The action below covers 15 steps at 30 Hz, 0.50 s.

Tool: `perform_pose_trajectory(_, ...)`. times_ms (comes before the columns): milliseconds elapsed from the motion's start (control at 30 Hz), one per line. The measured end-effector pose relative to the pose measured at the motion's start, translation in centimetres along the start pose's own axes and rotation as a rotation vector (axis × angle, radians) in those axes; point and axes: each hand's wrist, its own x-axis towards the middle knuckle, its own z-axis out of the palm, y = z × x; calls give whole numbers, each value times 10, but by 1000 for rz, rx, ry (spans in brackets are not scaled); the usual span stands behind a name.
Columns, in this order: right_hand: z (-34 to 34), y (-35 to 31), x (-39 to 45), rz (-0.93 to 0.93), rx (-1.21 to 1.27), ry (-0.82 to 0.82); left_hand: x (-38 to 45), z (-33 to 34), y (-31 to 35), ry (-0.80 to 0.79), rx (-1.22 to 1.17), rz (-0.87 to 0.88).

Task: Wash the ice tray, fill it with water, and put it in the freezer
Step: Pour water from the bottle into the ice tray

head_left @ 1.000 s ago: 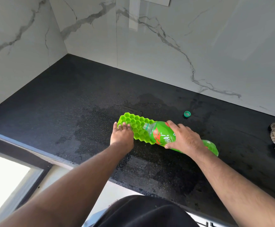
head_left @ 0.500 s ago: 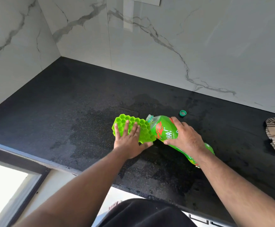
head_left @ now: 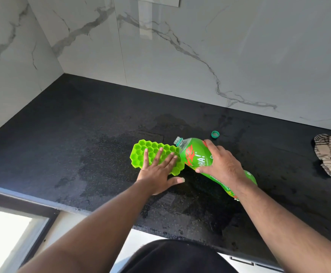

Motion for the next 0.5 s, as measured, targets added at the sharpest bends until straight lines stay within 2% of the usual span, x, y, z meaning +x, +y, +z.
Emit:
perform_pose_trajectory(100, 1, 0, -2, 2, -23, -8, 0, 0, -25, 9, 24, -29)
perform_pose_trajectory(200, 2, 0, -3, 5, -28, -6, -2, 0, -46, 26, 29, -128)
perform_pose_trajectory(300, 2, 0, -2, 14, -18, 0, -3, -2, -47, 29, 33, -184)
perform_pose_trajectory(500, 0, 1, -2, 24, 0, 7, 3, -4, 0, 12, 64, 100)
